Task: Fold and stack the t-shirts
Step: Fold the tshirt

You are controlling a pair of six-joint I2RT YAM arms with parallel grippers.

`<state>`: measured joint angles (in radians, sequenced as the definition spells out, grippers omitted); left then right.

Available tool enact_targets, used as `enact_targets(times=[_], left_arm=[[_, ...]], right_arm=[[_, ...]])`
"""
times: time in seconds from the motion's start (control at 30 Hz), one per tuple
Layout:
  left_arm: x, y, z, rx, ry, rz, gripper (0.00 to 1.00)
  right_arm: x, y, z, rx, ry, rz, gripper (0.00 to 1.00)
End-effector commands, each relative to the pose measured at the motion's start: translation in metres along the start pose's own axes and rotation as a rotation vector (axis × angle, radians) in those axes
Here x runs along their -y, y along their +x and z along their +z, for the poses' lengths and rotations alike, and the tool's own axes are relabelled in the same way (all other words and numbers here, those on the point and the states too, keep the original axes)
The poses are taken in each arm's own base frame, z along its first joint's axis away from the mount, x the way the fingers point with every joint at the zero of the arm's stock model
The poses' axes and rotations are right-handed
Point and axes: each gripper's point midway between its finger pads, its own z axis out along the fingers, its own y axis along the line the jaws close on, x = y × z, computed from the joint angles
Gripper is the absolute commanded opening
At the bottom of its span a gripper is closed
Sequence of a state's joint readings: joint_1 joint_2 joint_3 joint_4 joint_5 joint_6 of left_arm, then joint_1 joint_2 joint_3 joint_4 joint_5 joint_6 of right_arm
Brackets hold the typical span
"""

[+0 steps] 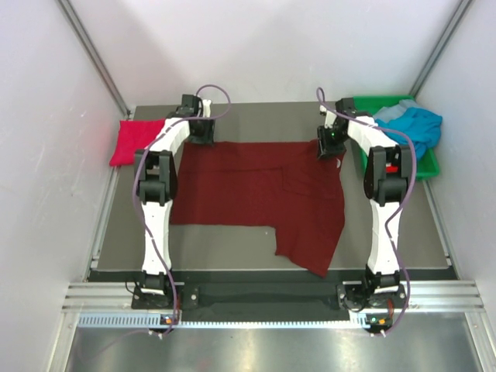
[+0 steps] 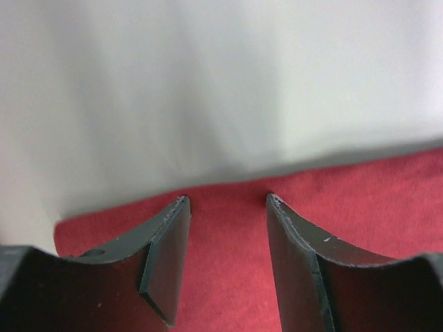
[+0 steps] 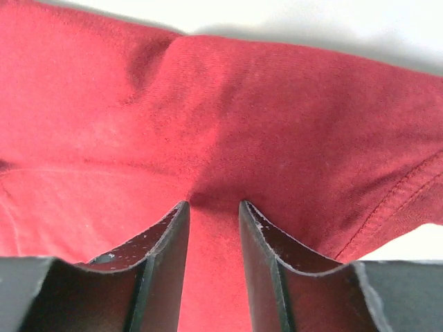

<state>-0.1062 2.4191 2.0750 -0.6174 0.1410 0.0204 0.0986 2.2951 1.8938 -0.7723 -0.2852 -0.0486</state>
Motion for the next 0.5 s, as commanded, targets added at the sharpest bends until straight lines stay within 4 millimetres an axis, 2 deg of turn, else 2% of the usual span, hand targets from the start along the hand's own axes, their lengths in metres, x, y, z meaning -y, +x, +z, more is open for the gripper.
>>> enact_targets(times=[0.0, 0.03, 0.07, 0.1, 0.17, 0.3, 0.47], left_arm=[[-0.009, 0.029, 0.030, -0.107, -0.020, -0.025, 0.53], [-0.010, 0.028, 0.030, -0.113, -0.022, -0.027, 0.54], [-0.010, 0.014, 0.028, -0.081, -0.021, -0.021, 0.53], [-0.013, 0.017, 0.034, -0.087, -0.028, -0.023, 0.53], [-0.016, 0.006, 0.035, -0.055, -0.043, -0.018, 0.54], [-0.025, -0.002, 0.041, -0.021, -0.082, -0.003, 0.54], [-0.029, -0.015, 0.047, 0.021, -0.095, 0.009, 0.54]], right_arm=[[0.037, -0.006, 0.032, 0.010, 0.064, 0.012, 0.36], [0.037, -0.016, 0.029, 0.033, 0.066, 0.002, 0.37], [0.038, -0.020, 0.029, 0.042, 0.068, -0.002, 0.38], [0.041, -0.021, 0.033, 0.039, 0.076, 0.001, 0.38], [0.045, -0.037, 0.030, 0.077, 0.084, -0.007, 0.37], [0.058, -0.052, 0.034, 0.112, 0.119, -0.017, 0.43], [0.063, -0.075, 0.033, 0.173, 0.136, -0.034, 0.45]])
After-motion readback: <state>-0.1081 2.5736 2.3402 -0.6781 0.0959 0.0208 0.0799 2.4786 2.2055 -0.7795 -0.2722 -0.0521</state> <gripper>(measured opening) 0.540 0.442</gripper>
